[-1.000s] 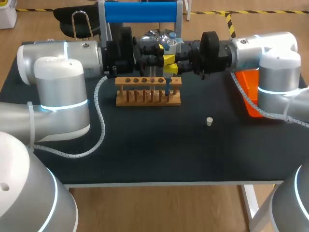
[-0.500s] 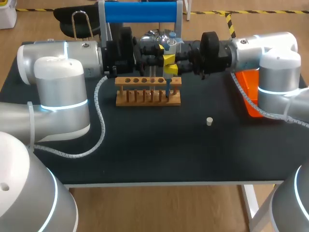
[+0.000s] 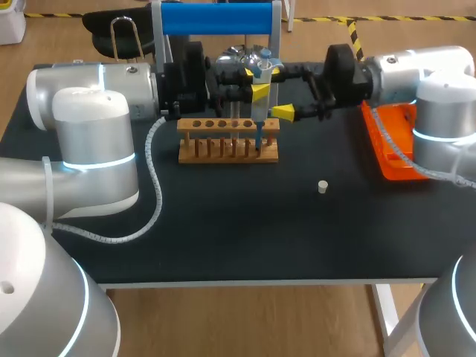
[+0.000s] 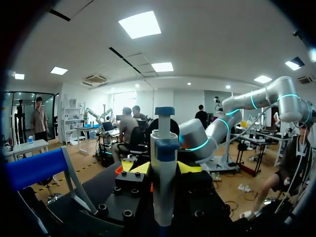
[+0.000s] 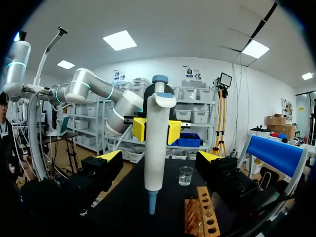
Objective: Invert the test tube, pick up the pipette, mount the tip to pipette, aspirate from beaker and dispense into the tube, eject the tip, return the pipette, and cap with the stopper.
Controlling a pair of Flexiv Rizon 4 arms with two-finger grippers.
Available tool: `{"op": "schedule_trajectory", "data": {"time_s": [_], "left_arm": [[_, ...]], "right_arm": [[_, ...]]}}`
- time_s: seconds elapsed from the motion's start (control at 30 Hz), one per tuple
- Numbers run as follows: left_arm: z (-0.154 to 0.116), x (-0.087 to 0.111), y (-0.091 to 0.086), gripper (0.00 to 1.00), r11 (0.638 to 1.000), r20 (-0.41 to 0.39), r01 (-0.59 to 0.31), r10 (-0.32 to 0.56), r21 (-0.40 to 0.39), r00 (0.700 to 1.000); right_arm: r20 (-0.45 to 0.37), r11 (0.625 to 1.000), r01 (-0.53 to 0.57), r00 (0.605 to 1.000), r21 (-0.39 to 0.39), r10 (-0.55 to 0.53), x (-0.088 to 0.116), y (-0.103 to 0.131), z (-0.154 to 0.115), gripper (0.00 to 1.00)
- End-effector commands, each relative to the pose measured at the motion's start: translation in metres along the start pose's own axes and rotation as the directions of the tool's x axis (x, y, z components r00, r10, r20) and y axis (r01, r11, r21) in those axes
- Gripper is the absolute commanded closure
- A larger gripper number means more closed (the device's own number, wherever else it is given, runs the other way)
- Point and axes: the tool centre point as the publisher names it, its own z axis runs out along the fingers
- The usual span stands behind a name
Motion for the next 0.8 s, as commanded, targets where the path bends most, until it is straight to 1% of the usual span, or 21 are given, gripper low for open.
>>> {"op": "schedule_trajectory", "data": {"time_s": [0.03,0.07,0.2,0.33,0.4,0.53,0.7,0.8], "left_arm": [[0.000,0.000,-0.001,1.00,1.000,0.000,0.001,-0.001,-0.001,1.000],[0.000,0.000,-0.001,1.00,1.000,0.000,0.001,-0.001,-0.001,1.000],[0.000,0.000,-0.001,1.00,1.000,0.000,0.001,-0.001,-0.001,1.000],[0.000,0.000,-0.001,1.00,1.000,0.000,0.001,-0.001,-0.001,1.000],[0.000,0.000,-0.001,1.00,1.000,0.000,0.001,-0.001,-0.001,1.000],[0.000,0.000,-0.001,1.00,1.000,0.000,0.001,-0.001,-0.001,1.000],[0.000,0.000,-0.001,1.00,1.000,0.000,0.001,-0.001,-0.001,1.000],[0.000,0.000,-0.001,1.00,1.000,0.000,0.001,-0.001,-0.001,1.000]], "right_arm": [[0.045,1.000,-0.010,0.999,0.019,0.009,-0.004,0.001,-0.030,0.00],[0.055,1.000,-0.009,0.998,0.024,0.008,-0.007,0.001,-0.033,0.00],[0.103,0.998,-0.006,0.995,0.062,0.000,-0.032,0.000,-0.044,0.00],[0.159,0.996,-0.022,0.987,0.081,0.008,-0.070,0.002,-0.050,0.00],[0.185,0.993,-0.009,0.983,0.115,-0.013,-0.091,0.004,-0.051,0.00],[0.239,0.987,-0.021,0.971,0.159,-0.017,-0.127,0.005,-0.050,0.00],[0.292,0.981,-0.045,0.956,0.189,-0.012,-0.157,0.004,-0.045,0.00],[0.314,0.977,-0.061,0.949,0.205,-0.006,-0.168,0.000,-0.040,0.00]]}}
